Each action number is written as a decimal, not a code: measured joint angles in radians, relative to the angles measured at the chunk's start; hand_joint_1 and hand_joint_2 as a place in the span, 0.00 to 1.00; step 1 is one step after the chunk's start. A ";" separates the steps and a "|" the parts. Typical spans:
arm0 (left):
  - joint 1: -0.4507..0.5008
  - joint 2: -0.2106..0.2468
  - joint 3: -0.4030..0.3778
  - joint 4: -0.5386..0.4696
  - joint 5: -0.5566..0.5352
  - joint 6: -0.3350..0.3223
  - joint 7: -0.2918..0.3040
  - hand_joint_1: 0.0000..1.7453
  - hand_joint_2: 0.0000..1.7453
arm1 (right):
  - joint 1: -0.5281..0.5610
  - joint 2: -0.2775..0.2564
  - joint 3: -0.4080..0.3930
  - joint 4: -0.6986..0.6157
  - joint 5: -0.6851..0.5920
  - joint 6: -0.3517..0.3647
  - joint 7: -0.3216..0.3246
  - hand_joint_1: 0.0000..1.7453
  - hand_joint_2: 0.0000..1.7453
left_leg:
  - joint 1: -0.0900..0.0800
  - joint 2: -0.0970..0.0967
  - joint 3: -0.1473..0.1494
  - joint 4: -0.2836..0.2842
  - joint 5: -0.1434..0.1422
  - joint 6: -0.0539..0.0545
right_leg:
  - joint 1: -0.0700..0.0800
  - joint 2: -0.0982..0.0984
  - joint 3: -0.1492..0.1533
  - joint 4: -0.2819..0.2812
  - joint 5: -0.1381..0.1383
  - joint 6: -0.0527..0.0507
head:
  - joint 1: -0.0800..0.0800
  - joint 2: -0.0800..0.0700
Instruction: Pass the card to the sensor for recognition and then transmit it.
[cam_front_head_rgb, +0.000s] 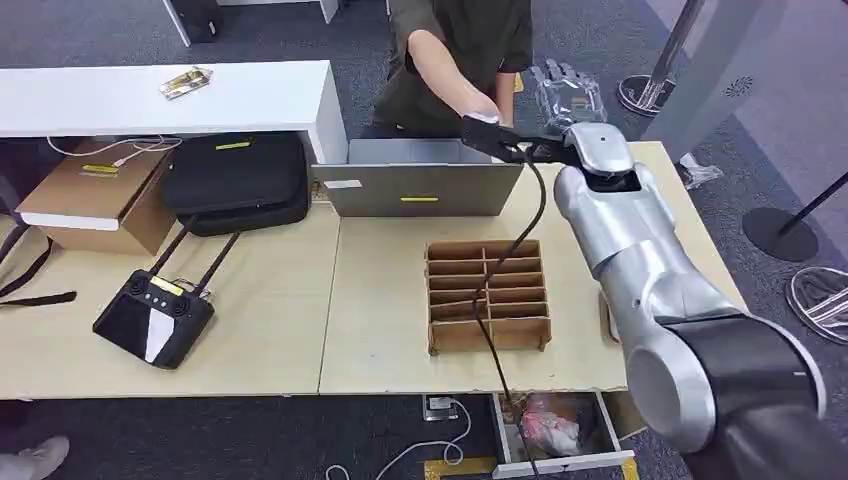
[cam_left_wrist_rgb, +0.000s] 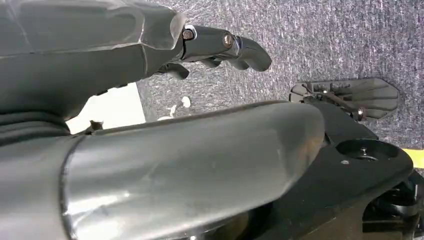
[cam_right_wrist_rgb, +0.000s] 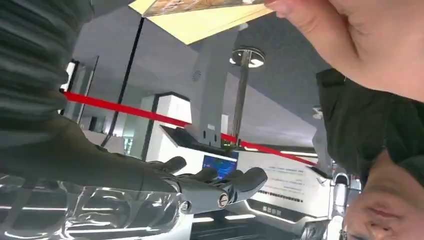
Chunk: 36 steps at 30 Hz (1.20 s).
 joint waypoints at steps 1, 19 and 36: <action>0.001 0.000 0.000 0.000 0.001 0.000 -0.003 0.00 0.00 | 0.000 0.002 0.002 0.001 0.000 0.000 -0.003 0.00 1.00 | 0.000 0.000 0.000 0.000 0.000 0.000 | 0.000 0.000 0.000 0.000 0.000 0.000 | 0.000 0.000; 0.009 0.003 0.000 0.000 0.017 0.006 -0.024 0.00 0.00 | 0.004 0.008 0.013 0.005 0.000 -0.034 0.012 1.00 1.00 | 0.000 0.000 0.000 0.000 0.000 0.000 | 0.000 0.000 0.000 0.000 0.000 0.000 | 0.000 0.000; 0.009 0.003 0.000 0.000 0.020 0.010 -0.026 0.00 0.00 | 0.008 0.008 0.013 0.005 0.000 -0.053 0.006 1.00 1.00 | 0.000 0.000 0.000 0.000 0.000 0.000 | 0.000 0.000 0.000 0.000 0.000 0.000 | 0.000 0.000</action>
